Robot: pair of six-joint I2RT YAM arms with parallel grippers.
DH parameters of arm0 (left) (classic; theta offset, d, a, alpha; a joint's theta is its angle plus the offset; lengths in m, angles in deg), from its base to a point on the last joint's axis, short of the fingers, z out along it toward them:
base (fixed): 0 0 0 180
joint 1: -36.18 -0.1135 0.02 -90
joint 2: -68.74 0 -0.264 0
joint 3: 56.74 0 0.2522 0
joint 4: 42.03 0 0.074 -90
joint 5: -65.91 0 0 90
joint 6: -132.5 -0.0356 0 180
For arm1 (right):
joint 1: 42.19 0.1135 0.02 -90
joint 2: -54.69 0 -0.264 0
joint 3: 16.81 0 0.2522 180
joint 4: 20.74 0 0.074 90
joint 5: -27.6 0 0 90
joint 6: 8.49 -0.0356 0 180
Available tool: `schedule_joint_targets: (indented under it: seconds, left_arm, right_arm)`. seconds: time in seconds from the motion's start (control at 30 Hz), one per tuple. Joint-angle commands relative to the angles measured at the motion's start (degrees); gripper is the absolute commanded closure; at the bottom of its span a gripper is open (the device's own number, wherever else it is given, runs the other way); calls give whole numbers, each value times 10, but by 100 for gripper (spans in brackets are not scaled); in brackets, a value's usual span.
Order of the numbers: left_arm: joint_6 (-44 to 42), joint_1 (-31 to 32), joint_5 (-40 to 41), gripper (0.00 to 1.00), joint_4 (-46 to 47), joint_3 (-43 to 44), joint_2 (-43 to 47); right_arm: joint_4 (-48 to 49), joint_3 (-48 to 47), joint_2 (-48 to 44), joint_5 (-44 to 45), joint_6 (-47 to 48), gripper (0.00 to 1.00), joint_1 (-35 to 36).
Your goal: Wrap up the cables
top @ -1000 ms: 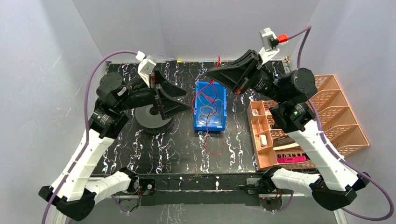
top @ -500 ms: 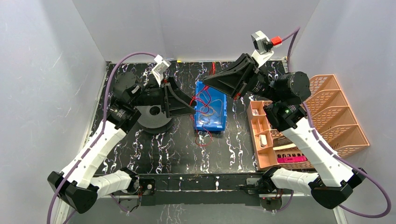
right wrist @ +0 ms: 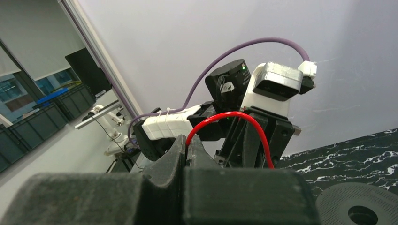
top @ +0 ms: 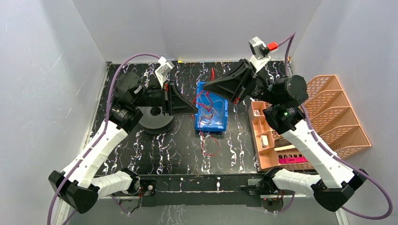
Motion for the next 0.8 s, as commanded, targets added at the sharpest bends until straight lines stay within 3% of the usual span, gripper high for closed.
schedule_joint_targets:
  seconds: [0.0, 0.13, 0.43, 0.63, 0.77]
  left_arm:
    - [-30, 2, -11, 100, -41, 22, 13]
    - [-78, 2, -2, 100, -106, 44, 18]
    - [-178, 2, 15, 100, -235, 90, 17]
    - [-224, 2, 77, 100, -295, 127, 9]
    - [-249, 2, 135, 100, -327, 158, 8]
  right_arm:
    - [25, 26, -41, -16, 7, 100, 1]
    - [-14, 72, -92, -28, 57, 85, 1]
    - [-172, 134, -197, -26, 179, 38, 1]
    - [-312, 140, -226, 20, 260, 24, 1]
    - [-379, 154, -242, 102, 297, 18, 1]
